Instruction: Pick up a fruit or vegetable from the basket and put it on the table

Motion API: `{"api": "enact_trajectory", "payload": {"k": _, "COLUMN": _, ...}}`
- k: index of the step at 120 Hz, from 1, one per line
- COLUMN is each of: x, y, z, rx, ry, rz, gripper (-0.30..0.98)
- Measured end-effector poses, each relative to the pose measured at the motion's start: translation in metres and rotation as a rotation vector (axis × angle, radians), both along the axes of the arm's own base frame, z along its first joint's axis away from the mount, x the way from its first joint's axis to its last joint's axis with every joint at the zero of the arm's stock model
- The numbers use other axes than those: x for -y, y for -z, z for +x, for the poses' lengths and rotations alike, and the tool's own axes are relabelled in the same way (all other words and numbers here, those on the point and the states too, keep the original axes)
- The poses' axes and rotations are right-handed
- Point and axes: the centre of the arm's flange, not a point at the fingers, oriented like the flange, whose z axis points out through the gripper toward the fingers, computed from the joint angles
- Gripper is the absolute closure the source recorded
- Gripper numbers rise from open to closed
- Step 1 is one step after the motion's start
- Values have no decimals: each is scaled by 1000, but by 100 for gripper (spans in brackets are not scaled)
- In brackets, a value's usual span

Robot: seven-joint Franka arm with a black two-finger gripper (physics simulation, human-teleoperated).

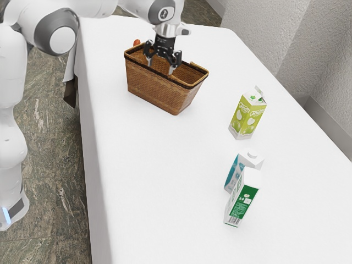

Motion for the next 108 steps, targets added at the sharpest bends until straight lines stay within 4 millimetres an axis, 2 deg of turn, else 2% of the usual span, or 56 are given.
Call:
{"api": "enact_trajectory", "payload": {"k": 30, "x": -15, "y": 7, "z": -4, "rx": 1, "ry": -55, "rz": 5, "gripper": 0}}
{"api": "enact_trajectory", "payload": {"k": 48, "x": -27, "y": 25, "z": -5, "rx": -23, "ry": -85, "rz": -4, "gripper": 0}}
{"api": "enact_trajectory", "payload": {"k": 79, "x": -30, "y": 41, "z": 2, "rx": -30, "ry": -97, "rz": 0, "gripper": 0}}
{"api": "enact_trajectory", "payload": {"k": 108, "x": -32, "y": 41, "z": 5, "rx": -42, "ry": -63, "rz": 67, "gripper": 0}}
